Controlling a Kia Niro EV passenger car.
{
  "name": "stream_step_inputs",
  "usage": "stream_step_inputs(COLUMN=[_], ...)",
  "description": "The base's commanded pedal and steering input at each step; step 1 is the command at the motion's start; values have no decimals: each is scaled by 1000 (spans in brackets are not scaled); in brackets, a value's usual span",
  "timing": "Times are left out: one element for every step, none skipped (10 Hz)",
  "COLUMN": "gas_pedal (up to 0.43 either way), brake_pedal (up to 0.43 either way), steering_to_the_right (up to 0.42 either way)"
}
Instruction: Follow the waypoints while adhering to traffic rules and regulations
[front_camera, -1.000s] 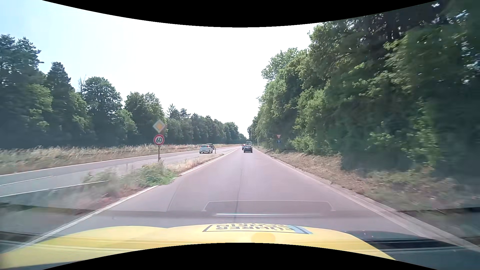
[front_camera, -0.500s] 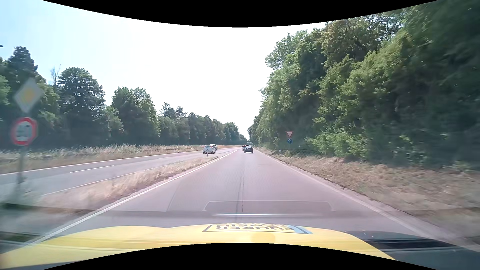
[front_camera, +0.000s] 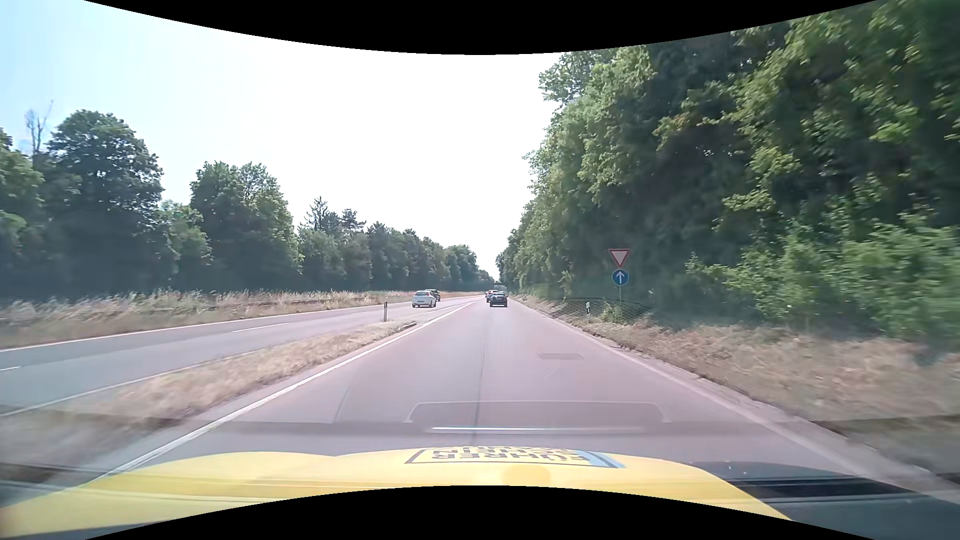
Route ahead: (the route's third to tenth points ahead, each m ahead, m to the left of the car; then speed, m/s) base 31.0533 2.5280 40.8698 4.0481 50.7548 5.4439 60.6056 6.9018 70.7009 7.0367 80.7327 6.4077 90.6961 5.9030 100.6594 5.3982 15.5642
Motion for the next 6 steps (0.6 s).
stream_step_inputs(gas_pedal=[39, 39, 47, 47, 47, 47], brake_pedal=[0, 0, 0, 0, 0, 0], steering_to_the_right=[0, 0, 0, 0, 0, 0])
